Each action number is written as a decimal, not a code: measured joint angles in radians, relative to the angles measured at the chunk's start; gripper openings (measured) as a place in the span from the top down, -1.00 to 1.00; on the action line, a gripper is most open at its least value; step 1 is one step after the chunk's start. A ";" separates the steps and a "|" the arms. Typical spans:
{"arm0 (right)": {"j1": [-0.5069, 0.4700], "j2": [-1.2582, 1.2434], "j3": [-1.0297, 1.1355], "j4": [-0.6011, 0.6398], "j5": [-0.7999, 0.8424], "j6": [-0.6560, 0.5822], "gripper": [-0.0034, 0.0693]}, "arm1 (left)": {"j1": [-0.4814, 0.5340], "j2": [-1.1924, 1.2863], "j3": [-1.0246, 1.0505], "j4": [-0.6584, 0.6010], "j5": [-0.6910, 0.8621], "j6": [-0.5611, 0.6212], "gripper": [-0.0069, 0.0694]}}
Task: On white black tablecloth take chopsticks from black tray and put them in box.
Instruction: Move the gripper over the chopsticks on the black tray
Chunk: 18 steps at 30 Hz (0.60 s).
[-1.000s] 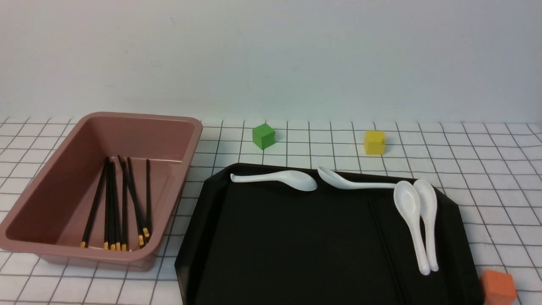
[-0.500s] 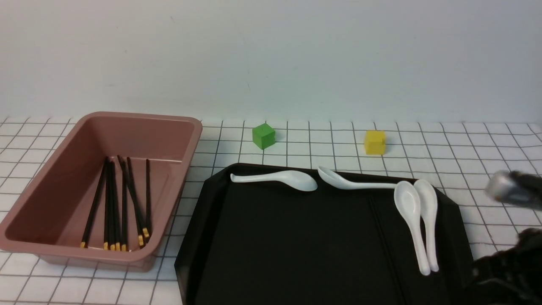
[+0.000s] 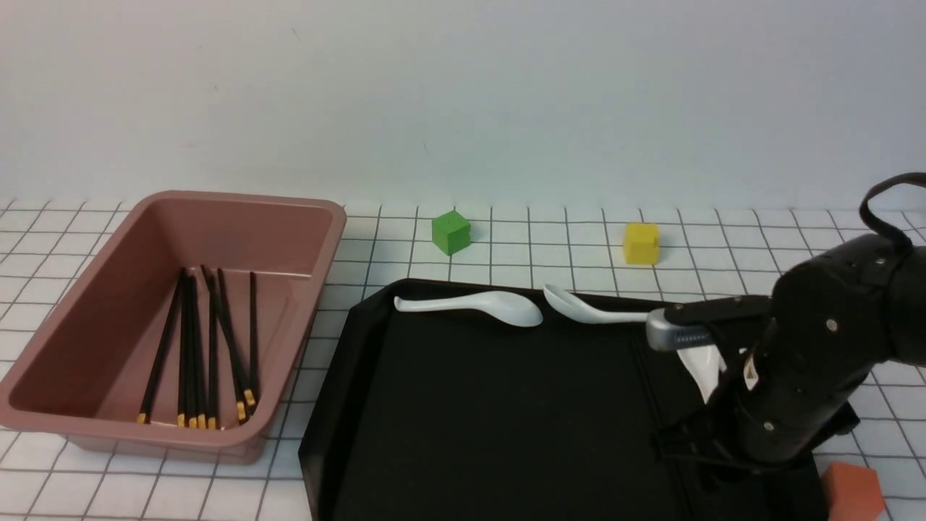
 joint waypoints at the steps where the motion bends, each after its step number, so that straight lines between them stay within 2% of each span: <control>1: 0.000 0.003 -0.001 -0.016 -0.010 0.025 0.15 | 0.000 0.000 0.000 0.000 0.000 0.000 0.19; 3: 0.000 0.018 -0.003 -0.031 -0.030 0.068 0.05 | 0.000 0.000 0.000 0.000 0.000 0.000 0.19; 6: 0.000 0.051 -0.003 -0.010 -0.054 0.083 -0.01 | 0.000 0.000 0.000 0.000 0.000 0.000 0.19; 10: 0.000 0.107 -0.004 0.033 -0.085 0.083 -0.02 | 0.000 0.000 0.000 0.000 0.000 0.000 0.19; 18: 0.000 0.161 -0.011 0.039 -0.089 0.083 -0.01 | 0.000 0.000 0.000 0.000 0.000 0.000 0.19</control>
